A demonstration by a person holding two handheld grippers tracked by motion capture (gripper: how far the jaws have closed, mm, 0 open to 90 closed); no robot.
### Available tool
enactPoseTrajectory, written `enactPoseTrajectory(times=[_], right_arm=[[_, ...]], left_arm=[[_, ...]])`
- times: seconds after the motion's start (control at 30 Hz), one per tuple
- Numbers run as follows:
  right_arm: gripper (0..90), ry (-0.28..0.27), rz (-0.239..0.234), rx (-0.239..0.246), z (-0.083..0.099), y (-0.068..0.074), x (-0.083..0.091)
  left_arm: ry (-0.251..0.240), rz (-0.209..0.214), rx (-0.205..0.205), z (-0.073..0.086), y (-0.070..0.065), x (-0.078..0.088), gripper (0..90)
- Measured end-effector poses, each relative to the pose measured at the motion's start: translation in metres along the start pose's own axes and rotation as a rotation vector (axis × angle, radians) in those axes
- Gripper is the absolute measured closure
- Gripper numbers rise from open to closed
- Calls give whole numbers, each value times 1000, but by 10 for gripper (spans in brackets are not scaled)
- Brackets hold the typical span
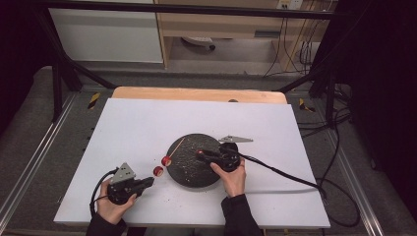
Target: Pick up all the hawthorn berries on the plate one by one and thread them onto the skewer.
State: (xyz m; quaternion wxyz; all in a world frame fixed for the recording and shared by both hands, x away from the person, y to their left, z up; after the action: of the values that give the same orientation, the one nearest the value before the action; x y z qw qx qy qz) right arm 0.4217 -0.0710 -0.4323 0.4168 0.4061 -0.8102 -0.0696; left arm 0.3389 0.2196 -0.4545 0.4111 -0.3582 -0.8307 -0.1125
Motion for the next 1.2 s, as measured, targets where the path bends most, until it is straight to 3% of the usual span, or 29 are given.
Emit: enactPoseTrajectory(times=[0.3,0.6,1.2], right_arm=[[629,-171,-41,-119,12,1,-4],[629,-342,-70,-222,7,-5,3],[630,-564,-126,-285,-18,-12,20]], left_arm=[[-2,3,-5,-2,-7,-3,883],[-8,-12,9,-7,-16,-7,882],[-31,-12,-13,-27,-48,-13,883]])
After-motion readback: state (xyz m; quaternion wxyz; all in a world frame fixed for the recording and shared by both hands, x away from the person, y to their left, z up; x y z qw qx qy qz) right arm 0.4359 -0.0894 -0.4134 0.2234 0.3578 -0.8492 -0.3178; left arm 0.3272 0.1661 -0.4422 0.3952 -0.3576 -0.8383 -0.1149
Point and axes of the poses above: each handheld gripper's, and its own axes: x roughly backward along the jaws, z roughly out of its underside, y roughly to its left, the point moved 3 cm from there along -x, roughly forward along the jaws, and after that the axes turned 14 degrees about y, right-handed, at the moved point
